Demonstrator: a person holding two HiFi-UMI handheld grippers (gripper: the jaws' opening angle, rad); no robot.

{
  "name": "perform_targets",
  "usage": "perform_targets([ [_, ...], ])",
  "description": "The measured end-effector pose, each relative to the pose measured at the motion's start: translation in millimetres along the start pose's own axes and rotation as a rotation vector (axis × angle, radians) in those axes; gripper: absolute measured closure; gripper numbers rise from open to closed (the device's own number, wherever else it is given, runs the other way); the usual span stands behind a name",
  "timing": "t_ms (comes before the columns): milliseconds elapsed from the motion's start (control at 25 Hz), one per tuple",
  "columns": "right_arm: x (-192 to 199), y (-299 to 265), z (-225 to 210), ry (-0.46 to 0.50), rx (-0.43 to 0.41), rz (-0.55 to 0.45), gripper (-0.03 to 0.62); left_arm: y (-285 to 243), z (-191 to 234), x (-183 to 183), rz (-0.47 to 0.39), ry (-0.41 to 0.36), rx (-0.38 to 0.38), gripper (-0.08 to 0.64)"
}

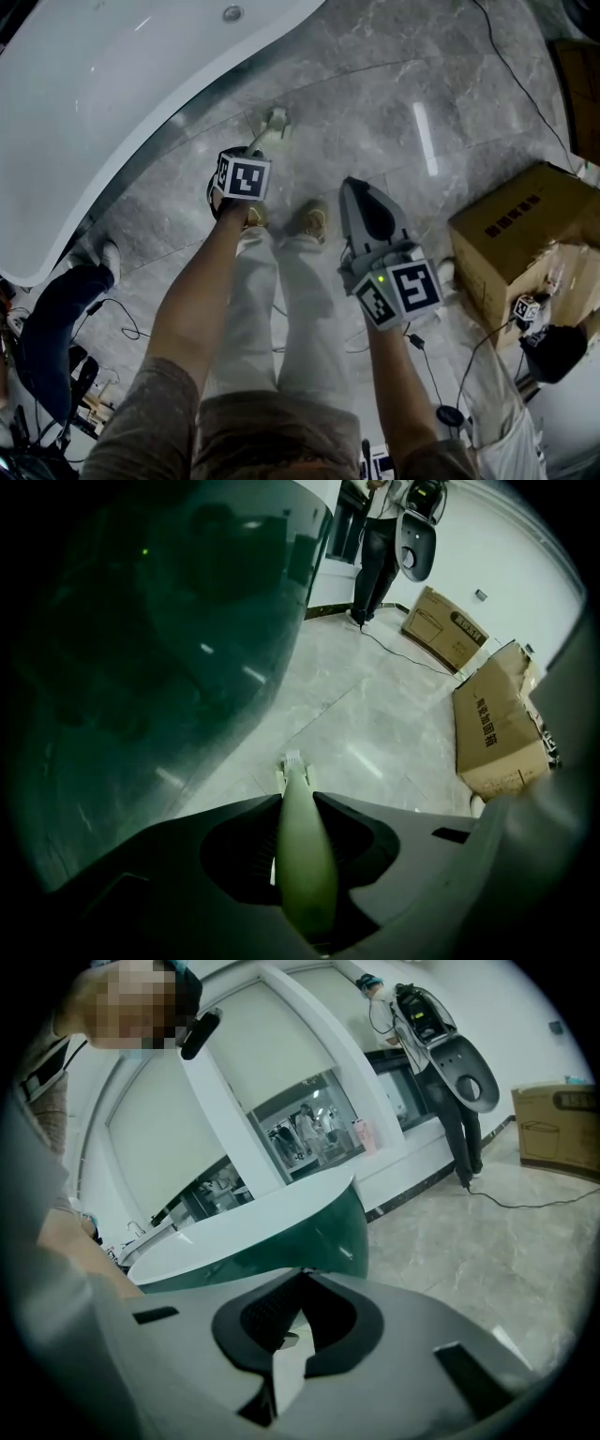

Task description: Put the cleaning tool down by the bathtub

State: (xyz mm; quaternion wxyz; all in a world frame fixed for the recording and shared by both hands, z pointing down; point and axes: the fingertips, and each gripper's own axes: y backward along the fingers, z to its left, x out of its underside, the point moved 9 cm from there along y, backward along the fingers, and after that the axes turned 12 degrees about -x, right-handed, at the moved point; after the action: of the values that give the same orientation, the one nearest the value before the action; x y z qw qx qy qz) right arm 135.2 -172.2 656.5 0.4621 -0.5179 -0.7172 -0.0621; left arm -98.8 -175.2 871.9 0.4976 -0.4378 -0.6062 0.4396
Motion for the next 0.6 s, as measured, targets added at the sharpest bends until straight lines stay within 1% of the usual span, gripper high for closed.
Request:
perform_targets([
  [400,8.7,-5.6,-8.4,-0.037,-0.018,0.014,0.594,-22.3,-11.8,-16.7,0.047,-0.041,-0.026,0.454],
  [600,12.9,-3.3,-13.8,-0.05,-0.013,0.014,0.594,-28.2,-18.1,-20.5,0.061,-0.082,-0.038,0.454],
])
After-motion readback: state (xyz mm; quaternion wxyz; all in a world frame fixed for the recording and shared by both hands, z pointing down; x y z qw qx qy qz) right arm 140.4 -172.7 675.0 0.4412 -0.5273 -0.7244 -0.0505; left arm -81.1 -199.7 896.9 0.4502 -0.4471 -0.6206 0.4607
